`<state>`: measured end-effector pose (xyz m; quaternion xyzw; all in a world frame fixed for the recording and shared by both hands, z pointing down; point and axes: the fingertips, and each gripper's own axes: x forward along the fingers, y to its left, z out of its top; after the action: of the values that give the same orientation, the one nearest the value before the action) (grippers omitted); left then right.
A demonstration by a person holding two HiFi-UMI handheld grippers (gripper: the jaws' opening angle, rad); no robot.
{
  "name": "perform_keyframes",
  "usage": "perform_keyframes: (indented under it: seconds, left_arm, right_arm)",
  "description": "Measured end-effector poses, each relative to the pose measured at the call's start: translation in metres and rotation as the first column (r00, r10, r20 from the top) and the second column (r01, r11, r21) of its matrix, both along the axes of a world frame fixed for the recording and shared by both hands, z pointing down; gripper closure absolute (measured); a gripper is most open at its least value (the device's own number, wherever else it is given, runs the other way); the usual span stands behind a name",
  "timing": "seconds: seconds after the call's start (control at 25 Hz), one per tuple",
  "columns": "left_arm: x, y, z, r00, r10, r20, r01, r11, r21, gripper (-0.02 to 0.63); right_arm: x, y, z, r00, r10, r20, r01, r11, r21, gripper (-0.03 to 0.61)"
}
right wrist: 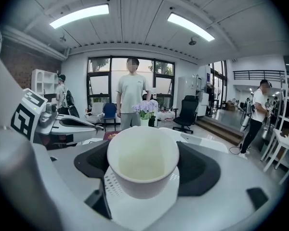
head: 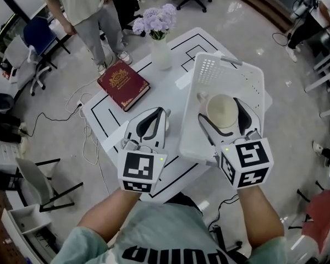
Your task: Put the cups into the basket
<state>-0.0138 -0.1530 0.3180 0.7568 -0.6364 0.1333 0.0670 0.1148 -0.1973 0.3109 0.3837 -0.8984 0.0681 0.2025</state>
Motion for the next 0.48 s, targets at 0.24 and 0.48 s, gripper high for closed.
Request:
perform_keyframes:
  seconds: [0.24,0.48]
  left_arm:
    - [-0.01,-0.022,0.015,1.0,-0.021,0.005,0.022,1.0,-0.02,0.609]
    - [-0.015,-0.045,0.034,1.0,-0.023,0.013,0.023,0.999,-0.041,0.609]
  right_arm:
    - [0.0,-0.029,0.023,0.999,0.039,-0.026,-0.04,0.999,-0.029,0.183]
    - [0.003,-0.056,0.056,0.994,0.074,-0.081,-0.079,0.995,-0.064,0.183]
